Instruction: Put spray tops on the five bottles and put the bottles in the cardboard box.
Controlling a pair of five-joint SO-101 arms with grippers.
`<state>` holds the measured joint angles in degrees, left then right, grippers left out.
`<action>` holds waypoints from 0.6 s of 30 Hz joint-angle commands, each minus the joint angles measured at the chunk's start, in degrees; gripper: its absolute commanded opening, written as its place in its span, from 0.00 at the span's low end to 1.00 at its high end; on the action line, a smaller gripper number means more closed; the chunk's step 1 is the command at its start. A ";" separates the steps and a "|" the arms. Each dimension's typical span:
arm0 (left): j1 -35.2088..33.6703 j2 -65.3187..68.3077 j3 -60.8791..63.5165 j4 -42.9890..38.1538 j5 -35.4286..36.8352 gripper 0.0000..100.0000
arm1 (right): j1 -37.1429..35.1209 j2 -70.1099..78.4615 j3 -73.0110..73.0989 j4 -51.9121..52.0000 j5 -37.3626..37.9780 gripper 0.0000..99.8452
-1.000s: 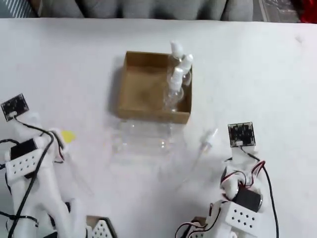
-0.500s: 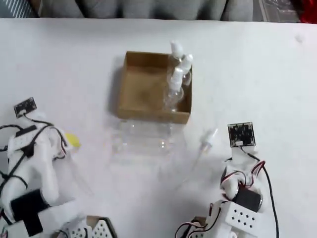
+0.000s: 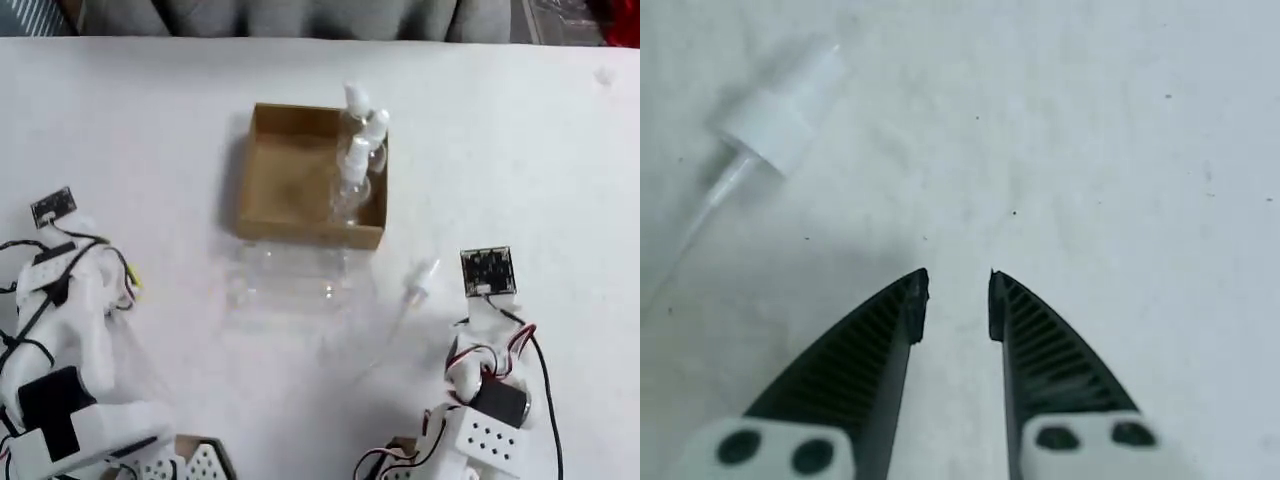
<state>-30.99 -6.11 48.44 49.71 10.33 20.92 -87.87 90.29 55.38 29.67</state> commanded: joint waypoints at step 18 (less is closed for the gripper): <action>34.95 -25.19 -16.26 28.31 0.62 0.02 | 21.93 0.31 -8.97 -1.45 -6.51 0.07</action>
<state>-7.43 -24.22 35.43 76.09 10.51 39.82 -87.87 87.47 53.01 23.69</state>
